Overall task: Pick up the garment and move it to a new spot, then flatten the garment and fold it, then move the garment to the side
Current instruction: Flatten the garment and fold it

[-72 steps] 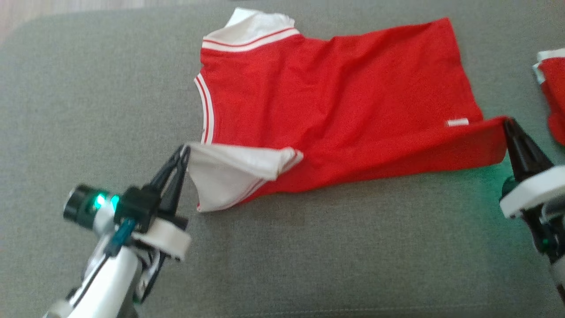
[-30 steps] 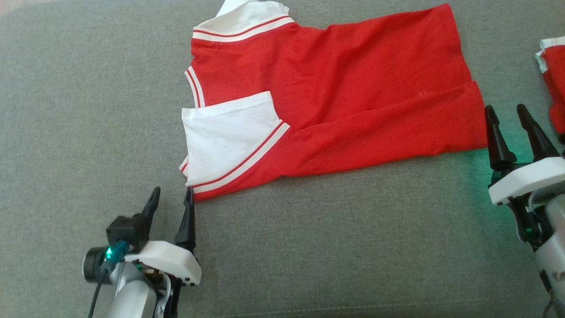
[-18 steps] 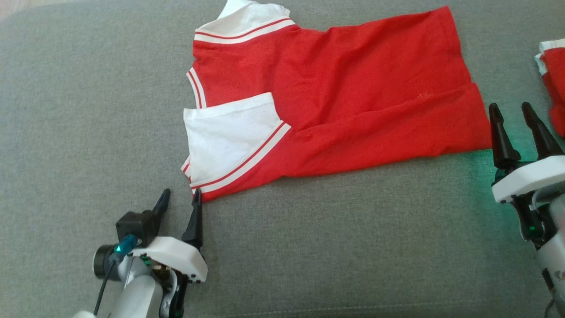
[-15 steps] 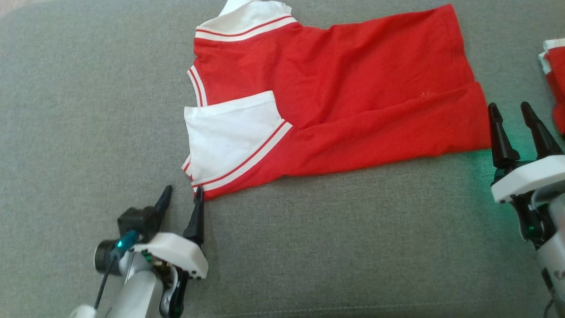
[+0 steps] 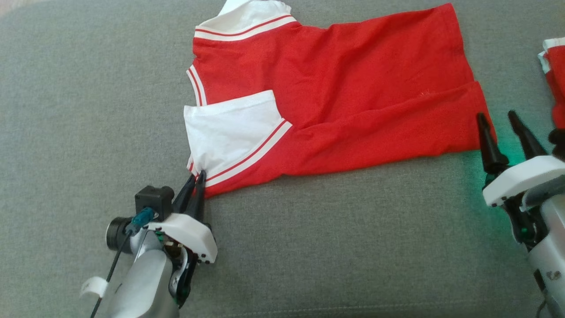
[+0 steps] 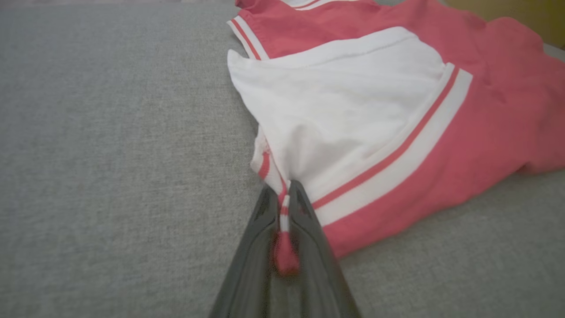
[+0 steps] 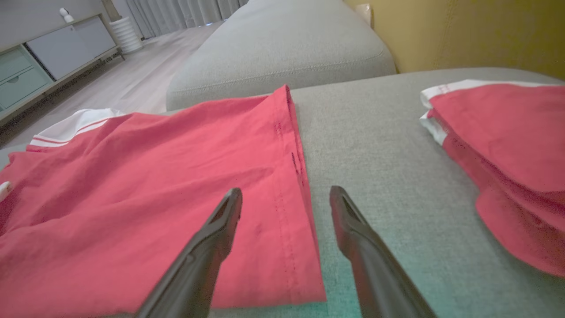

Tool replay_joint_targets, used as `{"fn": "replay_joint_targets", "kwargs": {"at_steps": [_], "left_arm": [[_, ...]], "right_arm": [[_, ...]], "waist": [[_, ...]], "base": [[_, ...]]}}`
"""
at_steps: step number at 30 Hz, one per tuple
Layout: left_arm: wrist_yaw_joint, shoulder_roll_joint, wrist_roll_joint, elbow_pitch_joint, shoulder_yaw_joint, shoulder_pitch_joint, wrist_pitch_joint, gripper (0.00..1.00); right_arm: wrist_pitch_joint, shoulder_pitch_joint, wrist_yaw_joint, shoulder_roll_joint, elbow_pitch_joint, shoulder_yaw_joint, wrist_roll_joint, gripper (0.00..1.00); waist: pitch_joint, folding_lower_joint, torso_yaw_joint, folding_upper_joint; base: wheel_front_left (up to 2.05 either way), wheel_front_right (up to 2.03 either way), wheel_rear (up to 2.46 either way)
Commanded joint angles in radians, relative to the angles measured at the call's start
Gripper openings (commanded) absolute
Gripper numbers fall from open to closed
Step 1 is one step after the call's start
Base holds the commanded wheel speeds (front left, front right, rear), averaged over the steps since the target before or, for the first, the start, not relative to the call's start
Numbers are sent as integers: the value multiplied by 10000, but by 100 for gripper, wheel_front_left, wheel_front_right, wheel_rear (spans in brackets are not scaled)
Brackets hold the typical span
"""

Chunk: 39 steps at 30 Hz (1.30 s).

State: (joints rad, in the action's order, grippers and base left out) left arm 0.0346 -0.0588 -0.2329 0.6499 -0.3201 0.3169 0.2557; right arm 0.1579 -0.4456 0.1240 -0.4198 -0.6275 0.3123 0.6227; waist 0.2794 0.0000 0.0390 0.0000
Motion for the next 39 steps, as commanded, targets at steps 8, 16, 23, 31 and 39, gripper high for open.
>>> {"fn": "replay_joint_targets", "kwargs": {"at_steps": [8, 16, 23, 31, 39], "left_arm": [[-50, -305, -168, -283, 253, -357, -152, 0], [-25, -423, -217, -682, 110, -340, -371, 0], [59, -831, -297, -1091, 84, -781, -600, 0], [-25, -1388, -346, -2383, -40, -2010, -1235, 0], [-272, -1574, -459, -3729, -247, -3407, -1890, 0]], "right_arm": [[-1005, -372, 67, 122, -748, 231, 286, 100], [-1534, -476, 67, 117, -1466, 669, 497, 0], [-1145, 353, 67, -378, -817, 734, 810, 0], [-1283, 2192, 67, -806, 509, 383, 1114, 0], [-1740, 3558, 67, -967, 1538, -255, 1076, 0]], "waist": [[-120, 0, 99, 0], [-337, 0, 323, 0], [-777, 0, 143, 0], [-1352, 0, -140, 0], [-1577, 0, -168, 0]], "base": [[0, 0, 0], [0, 0, 0], [0, 0, 0], [0, 0, 0], [0, 0, 0]]}}
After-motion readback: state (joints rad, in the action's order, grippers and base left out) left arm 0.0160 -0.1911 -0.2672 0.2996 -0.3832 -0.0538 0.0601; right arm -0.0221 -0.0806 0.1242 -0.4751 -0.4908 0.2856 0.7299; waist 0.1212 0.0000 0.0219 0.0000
